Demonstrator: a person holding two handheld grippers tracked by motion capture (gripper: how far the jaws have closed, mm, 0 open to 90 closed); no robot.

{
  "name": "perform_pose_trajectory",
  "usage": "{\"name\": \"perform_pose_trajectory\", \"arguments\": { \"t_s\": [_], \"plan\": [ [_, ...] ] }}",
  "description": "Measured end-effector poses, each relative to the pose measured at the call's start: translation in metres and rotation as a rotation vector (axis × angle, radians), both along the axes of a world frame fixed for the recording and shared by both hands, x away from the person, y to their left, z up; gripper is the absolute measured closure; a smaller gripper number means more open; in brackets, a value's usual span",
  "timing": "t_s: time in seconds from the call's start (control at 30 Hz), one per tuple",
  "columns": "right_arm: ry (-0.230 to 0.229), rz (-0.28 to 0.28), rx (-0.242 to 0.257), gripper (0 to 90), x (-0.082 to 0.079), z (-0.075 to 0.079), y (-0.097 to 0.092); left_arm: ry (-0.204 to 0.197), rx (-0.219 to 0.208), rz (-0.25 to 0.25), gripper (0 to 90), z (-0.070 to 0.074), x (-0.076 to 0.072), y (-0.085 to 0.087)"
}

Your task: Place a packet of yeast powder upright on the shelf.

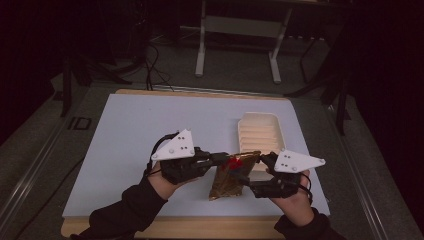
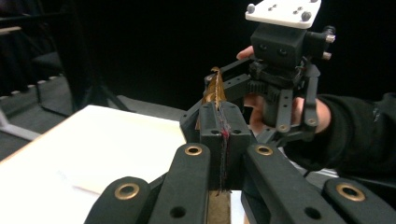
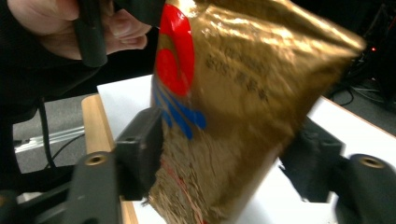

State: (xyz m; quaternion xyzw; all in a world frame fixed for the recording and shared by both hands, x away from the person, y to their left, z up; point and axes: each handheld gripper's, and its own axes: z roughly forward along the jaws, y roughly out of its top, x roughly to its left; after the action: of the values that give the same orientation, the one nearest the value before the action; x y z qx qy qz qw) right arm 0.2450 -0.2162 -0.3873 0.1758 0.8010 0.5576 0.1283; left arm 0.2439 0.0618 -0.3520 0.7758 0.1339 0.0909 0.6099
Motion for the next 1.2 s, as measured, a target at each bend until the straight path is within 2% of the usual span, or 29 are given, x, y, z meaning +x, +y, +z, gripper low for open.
{"name": "perform_pose_trajectory", "arguments": {
  "t_s": [0.13, 0.3, 0.4, 0.57, 0.67, 0.7, 0.77, 0.87, 0.97, 1.03, 1.1, 1.13, 1.2],
  "plan": [
    [0.011, 0.043, -0.007, 48.6, 0.0, 0.001, 0.001, -0.001, 0.0, -0.005, 90.0, 0.0, -0.001, -0.003],
    [0.044, 0.09, -0.037, 68.6, 0.003, 0.004, -0.003, 0.014, -0.01, -0.008, 90.0, -0.001, 0.001, 0.0],
    [0.053, 0.114, -0.054, 73.1, 0.003, 0.006, -0.001, 0.012, -0.005, -0.007, 90.0, -0.001, 0.001, 0.0],
    [0.057, 0.143, -0.077, 75.3, 0.005, 0.008, 0.002, 0.019, -0.006, -0.014, 89.4, -0.002, 0.004, 0.004],
    [0.065, 0.159, -0.078, 75.7, 0.008, 0.008, 0.002, 0.004, -0.013, -0.016, 84.1, -0.002, 0.004, 0.007],
    [0.065, 0.162, -0.077, 75.7, 0.009, 0.008, 0.001, -0.002, -0.014, -0.009, 81.0, -0.002, 0.004, 0.007],
    [0.059, 0.164, -0.077, 75.9, 0.01, 0.009, 0.001, 0.018, -0.027, -0.023, 70.8, -0.002, 0.005, 0.009],
    [0.051, 0.162, -0.069, 76.0, 0.012, 0.013, -0.002, 0.007, -0.04, -0.002, 53.1, -0.003, 0.005, 0.012],
    [0.038, 0.155, -0.067, 76.0, 0.015, 0.019, -0.005, 0.032, -0.069, 0.015, 38.6, -0.005, 0.008, 0.016],
    [0.036, 0.156, -0.065, 76.0, 0.017, 0.02, -0.006, 0.036, -0.068, 0.019, 30.2, -0.006, 0.008, 0.017],
    [0.034, 0.156, -0.063, 76.0, 0.018, 0.022, -0.007, 0.035, -0.064, 0.027, 30.2, -0.008, 0.009, 0.019],
    [0.008, 0.153, -0.06, 76.1, 0.021, 0.029, -0.011, 0.049, -0.062, 0.035, 19.3, -0.011, 0.01, 0.02],
    [-0.006, 0.148, -0.063, 76.1, 0.024, 0.033, -0.012, 0.059, -0.06, 0.038, 12.0, -0.013, 0.01, 0.021]
  ]
}}
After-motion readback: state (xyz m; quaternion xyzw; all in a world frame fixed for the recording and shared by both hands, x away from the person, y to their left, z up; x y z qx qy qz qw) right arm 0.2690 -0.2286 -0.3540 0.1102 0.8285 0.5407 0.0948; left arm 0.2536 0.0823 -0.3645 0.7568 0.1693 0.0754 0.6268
